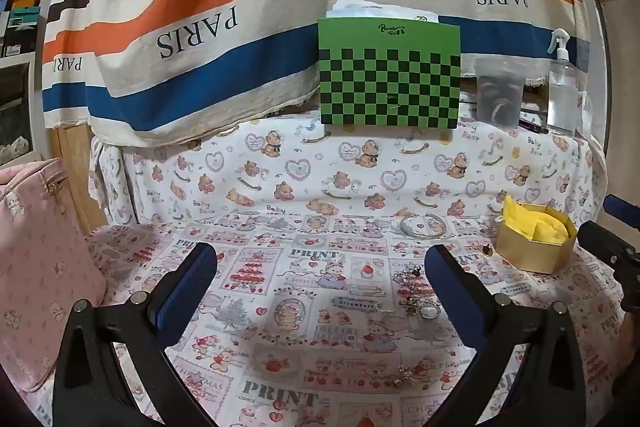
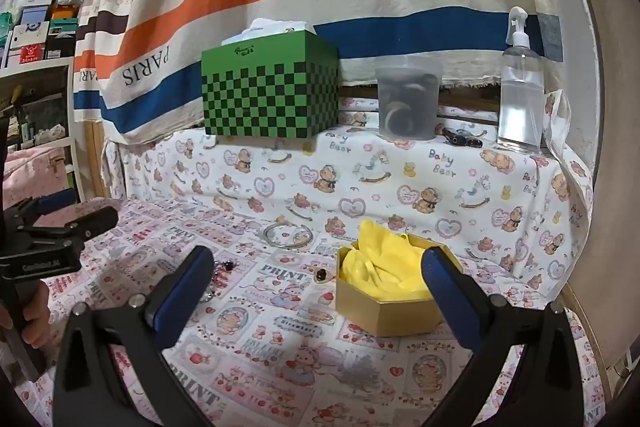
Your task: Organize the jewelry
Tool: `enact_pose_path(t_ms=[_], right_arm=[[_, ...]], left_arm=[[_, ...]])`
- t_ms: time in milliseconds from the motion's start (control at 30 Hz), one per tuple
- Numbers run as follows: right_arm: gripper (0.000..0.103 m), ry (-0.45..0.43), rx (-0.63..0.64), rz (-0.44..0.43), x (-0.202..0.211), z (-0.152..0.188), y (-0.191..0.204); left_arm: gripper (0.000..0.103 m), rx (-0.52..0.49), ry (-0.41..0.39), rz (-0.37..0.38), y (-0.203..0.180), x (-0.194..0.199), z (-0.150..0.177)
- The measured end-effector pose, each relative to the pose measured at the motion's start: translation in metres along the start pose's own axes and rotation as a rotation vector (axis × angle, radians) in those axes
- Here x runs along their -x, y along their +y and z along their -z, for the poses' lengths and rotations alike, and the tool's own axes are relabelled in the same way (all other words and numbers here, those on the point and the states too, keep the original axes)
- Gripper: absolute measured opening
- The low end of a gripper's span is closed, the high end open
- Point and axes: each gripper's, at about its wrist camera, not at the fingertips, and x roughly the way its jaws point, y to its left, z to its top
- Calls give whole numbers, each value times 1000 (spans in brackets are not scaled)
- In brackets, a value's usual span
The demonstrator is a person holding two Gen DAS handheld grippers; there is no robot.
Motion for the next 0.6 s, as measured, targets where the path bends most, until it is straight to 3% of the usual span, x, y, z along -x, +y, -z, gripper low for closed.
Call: enact_pose_path(t_ms=[233,600], right_arm=[[103,26,10,-6,-3,0,1],[103,21,16,20,0,0,4]], left_arm=[[103,-34,-39,-18,-6,7,-2],[103,-5,2,-12,2,0,-2]])
